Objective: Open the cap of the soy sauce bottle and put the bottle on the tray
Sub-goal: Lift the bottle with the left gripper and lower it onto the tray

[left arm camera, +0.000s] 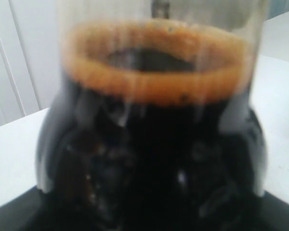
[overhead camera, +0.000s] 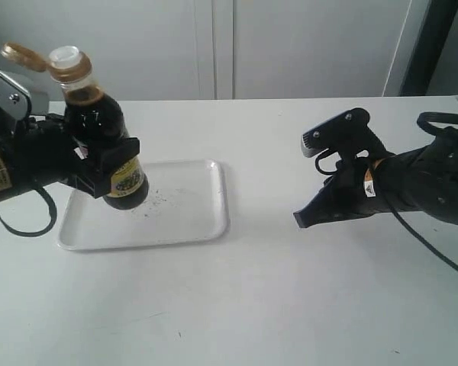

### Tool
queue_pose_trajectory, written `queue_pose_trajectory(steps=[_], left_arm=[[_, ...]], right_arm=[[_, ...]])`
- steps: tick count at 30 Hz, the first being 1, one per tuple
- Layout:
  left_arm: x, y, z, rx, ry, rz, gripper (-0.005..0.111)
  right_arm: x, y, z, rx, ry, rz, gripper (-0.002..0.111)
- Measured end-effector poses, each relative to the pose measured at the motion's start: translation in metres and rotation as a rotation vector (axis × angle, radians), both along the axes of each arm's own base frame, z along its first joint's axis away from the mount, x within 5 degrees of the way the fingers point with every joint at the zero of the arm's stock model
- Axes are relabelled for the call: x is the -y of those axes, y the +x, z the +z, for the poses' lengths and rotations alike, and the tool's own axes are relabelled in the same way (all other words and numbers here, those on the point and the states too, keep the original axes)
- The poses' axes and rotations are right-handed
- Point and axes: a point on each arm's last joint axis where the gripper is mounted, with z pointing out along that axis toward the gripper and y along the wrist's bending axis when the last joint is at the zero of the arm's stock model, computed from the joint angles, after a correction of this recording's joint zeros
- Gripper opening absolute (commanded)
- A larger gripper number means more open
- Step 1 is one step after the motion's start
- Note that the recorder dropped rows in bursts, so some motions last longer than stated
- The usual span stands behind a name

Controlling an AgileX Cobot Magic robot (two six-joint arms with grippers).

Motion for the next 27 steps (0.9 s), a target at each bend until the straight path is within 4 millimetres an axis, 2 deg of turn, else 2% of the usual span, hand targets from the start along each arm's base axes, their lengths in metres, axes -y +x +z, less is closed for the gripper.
queue_pose_trajectory(steps=[7, 17, 27], left_arm=[[0.017, 0.014, -0.006, 0.001, 0.043, -0.020, 0.000], [0.022, 0.039, -0.017, -0.020, 0.064, 0.005, 0.000], [0.023, 0.053, -0.036, -0.071, 0.054, 0.035, 0.000]], right_arm=[[0.000, 0.000, 0.000, 0.000, 0.000, 0.000, 0.000], [-0.001, 0.000, 0.000, 0.006, 0.005, 0.003, 0.000], [-0.001, 0.001, 0.001, 0.016, 0.013, 0.007, 0.000]])
